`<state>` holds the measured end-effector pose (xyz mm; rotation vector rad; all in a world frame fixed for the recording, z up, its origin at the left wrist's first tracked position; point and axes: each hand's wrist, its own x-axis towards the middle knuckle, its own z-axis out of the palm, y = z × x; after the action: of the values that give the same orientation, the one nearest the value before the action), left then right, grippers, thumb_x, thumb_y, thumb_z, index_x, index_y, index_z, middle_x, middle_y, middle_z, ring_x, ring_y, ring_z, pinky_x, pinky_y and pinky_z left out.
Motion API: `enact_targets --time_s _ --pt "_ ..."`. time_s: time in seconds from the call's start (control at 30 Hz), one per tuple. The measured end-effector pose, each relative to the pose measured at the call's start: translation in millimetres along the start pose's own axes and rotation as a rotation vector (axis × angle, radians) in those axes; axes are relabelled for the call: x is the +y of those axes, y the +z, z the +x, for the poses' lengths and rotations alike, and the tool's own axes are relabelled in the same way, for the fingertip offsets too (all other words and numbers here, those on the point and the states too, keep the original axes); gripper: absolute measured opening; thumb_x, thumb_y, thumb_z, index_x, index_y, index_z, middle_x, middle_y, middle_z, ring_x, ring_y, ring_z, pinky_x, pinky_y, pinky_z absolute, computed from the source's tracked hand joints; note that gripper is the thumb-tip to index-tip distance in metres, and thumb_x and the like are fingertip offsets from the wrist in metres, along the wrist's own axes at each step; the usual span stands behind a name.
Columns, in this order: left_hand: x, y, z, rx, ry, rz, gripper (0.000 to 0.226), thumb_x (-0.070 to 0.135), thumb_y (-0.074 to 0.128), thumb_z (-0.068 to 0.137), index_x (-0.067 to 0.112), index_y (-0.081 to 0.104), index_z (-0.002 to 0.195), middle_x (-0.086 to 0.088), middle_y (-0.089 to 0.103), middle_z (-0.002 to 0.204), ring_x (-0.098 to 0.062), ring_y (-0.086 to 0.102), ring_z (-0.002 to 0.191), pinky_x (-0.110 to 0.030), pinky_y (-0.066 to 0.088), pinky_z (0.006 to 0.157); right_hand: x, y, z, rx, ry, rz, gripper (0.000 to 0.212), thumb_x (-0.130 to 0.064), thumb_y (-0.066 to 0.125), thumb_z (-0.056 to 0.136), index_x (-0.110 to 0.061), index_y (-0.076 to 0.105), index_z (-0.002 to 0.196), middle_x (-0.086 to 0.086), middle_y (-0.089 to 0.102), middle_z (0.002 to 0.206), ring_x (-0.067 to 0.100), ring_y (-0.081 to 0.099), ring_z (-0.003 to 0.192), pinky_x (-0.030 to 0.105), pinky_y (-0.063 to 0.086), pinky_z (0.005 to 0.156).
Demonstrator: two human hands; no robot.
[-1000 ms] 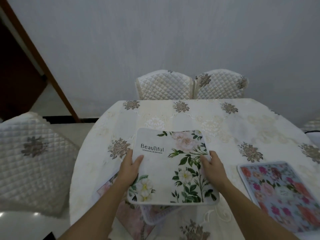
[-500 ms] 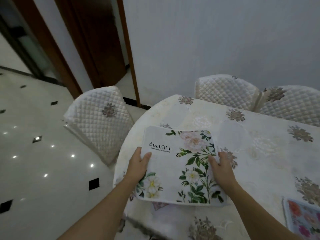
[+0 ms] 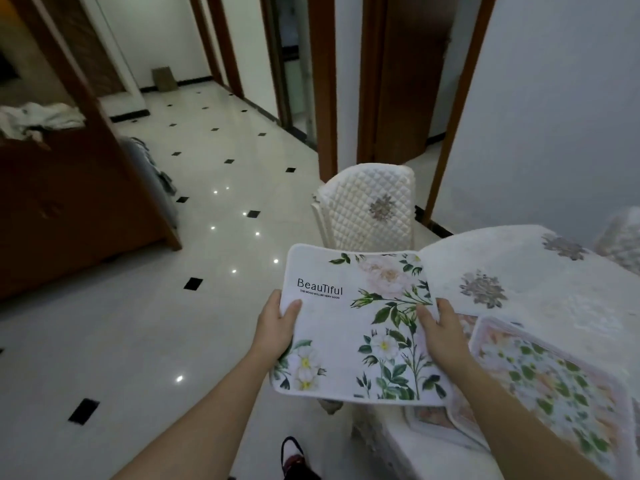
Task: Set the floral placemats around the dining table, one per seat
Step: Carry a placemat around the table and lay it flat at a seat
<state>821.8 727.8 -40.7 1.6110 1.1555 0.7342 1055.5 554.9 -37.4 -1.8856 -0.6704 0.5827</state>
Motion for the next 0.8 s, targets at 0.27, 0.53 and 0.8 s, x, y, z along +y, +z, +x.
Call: enact_targets --time_s 0.27,0.53,0.8 --pt "-46.8 -93.3 35.1 0.195 -0.055 -0.053 0.012 0.024 0.057 0.098 0.014 0.058 0.104 0.004 0.07 0.098 -0.015 0.068 0.091 -0.036 0.056 0.079 -49.0 119.7 39.0 -0.176 -0.019 -0.014 0.027 -0.032 0.051 0.1 -0.017 0.051 0.122 0.006 0.066 0.114 0.023 0.064 0.098 0.036 0.048 0.082" --pt "-75.8 -182.2 157.9 0.268 -0.048 -0.079 0.011 0.023 0.057 0.098 0.015 0.058 0.104 0.008 0.069 0.098 -0.01 0.066 0.09 -0.028 0.052 0.075 -107.2 253.3 129.3 -0.268 -0.034 -0.074 0.027 -0.038 0.048 0.1 -0.02 0.054 0.119 -0.001 0.068 0.105 0.019 0.067 0.096 0.041 0.056 0.085" --pt "-92.7 -263.3 275.7 0.269 -0.084 -0.076 0.015 0.025 0.055 0.099 0.013 0.058 0.108 0.005 0.069 0.1 -0.01 0.067 0.088 -0.024 0.051 0.069 -167.3 367.3 201.3 -0.248 -0.023 -0.078 0.023 -0.032 0.046 0.102 -0.014 0.054 0.111 0.003 0.068 0.095 0.012 0.066 0.079 0.028 0.049 0.059"
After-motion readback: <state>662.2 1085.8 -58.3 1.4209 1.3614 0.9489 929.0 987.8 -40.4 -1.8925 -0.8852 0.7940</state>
